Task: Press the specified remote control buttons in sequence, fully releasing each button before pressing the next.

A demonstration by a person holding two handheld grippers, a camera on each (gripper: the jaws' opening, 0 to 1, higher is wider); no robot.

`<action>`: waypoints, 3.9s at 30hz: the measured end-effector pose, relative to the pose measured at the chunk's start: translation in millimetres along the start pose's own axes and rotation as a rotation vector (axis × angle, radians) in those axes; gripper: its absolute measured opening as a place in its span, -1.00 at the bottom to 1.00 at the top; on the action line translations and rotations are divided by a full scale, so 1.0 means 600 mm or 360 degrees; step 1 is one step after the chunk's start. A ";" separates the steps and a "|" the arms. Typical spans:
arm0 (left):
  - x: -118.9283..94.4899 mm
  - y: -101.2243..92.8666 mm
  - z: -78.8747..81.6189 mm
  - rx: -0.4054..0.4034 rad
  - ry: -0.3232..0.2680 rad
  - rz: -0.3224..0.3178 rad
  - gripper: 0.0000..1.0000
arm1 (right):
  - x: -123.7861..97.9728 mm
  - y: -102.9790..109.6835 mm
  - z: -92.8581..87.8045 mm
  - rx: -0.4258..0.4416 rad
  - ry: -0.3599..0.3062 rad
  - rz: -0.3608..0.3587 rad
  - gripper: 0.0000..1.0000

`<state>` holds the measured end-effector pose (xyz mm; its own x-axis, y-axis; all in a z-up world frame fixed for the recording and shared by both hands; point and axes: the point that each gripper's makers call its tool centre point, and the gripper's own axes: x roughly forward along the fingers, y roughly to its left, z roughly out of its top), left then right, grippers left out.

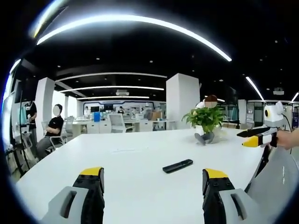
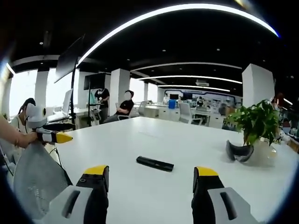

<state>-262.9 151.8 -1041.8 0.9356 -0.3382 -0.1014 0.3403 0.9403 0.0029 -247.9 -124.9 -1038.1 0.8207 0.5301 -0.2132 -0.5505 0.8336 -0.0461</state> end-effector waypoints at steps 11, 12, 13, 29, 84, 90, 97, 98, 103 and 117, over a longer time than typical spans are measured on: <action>0.008 -0.008 -0.019 0.0030 0.0131 -0.0027 0.92 | -0.007 -0.042 -0.008 0.0073 0.0033 -0.0212 0.38; 0.007 -0.016 -0.018 0.0011 0.0145 -0.0082 0.92 | -0.008 -0.047 -0.012 0.0050 0.0060 -0.0235 0.33; 0.006 -0.026 -0.011 0.0003 0.0120 -0.0155 0.94 | -0.010 -0.053 -0.012 -0.0006 0.0072 -0.0268 0.29; 0.086 -0.027 -0.090 0.0107 0.0478 -0.0680 1.00 | -0.029 -0.096 -0.031 0.0091 0.0142 -0.0489 0.21; 0.347 -0.078 -0.204 0.0307 0.0968 -0.0939 0.64 | -0.018 -0.094 -0.056 0.0137 0.0250 -0.0382 -0.17; 0.368 -0.082 -0.183 0.0483 0.0975 -0.1042 0.53 | -0.019 -0.093 -0.059 0.0124 0.0262 -0.0369 -0.21; 0.401 -0.111 -0.165 0.0529 0.1090 -0.1188 0.33 | -0.016 -0.089 -0.061 0.0105 0.0280 -0.0344 -0.23; 0.405 -0.114 -0.167 0.0565 0.1108 -0.1203 0.30 | -0.016 -0.089 -0.061 0.0106 0.0280 -0.0345 -0.23; 0.423 -0.129 -0.174 0.0642 0.1161 -0.1258 0.19 | -0.019 -0.092 -0.061 0.0112 0.0277 -0.0361 -0.25; 0.407 -0.139 -0.208 0.0885 0.1372 -0.1399 -0.32 | -0.021 -0.094 -0.063 0.0114 0.0276 -0.0372 -0.29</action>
<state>-74.7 -4.3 -1190.7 0.1033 -0.4915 -0.8647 0.9761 0.2172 -0.0068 -233.1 -184.4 -1069.7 0.8820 0.2931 -0.3690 -0.3323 0.9420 -0.0461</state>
